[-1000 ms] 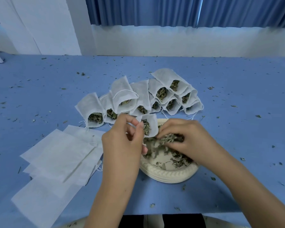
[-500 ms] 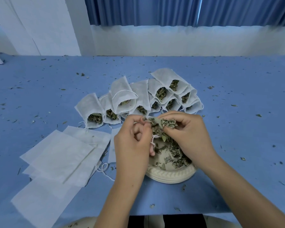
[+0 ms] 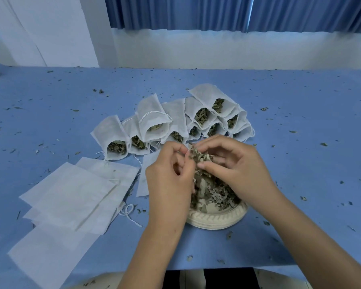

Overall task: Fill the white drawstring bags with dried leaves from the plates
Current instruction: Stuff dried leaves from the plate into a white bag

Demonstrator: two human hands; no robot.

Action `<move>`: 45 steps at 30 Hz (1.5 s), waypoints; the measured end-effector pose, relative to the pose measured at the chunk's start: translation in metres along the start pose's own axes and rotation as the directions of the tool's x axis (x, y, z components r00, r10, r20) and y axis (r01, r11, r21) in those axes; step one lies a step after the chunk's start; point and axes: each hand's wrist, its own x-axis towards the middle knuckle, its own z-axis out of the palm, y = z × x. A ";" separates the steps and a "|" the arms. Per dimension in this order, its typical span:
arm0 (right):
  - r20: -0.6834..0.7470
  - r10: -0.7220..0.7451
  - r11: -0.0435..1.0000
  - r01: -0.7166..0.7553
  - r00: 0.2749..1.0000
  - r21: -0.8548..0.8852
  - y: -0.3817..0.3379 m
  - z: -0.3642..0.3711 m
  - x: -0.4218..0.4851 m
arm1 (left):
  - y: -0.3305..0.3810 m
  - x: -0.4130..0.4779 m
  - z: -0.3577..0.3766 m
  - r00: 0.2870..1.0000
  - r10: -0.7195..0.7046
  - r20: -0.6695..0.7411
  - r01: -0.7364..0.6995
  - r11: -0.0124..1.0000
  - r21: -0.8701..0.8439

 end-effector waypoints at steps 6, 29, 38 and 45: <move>-0.089 -0.140 0.873 0.081 0.986 -0.480 0.006 0.005 0.004 | 0.003 -0.001 0.007 0.997 0.069 0.045 -0.069 0.998 -0.009; 0.013 0.072 0.965 -0.066 0.997 -0.253 -0.005 -0.016 0.002 | 0.003 0.000 0.004 0.999 0.033 0.011 -0.033 0.999 0.020; -0.089 -0.155 0.894 0.102 0.984 -0.436 0.001 0.007 -0.002 | 0.012 -0.007 0.012 0.999 0.054 0.004 -0.054 0.998 -0.040; -0.094 -0.145 0.874 0.083 0.985 -0.479 -0.008 -0.014 -0.006 | 0.011 -0.003 0.004 0.999 -0.023 0.026 0.026 0.993 -0.115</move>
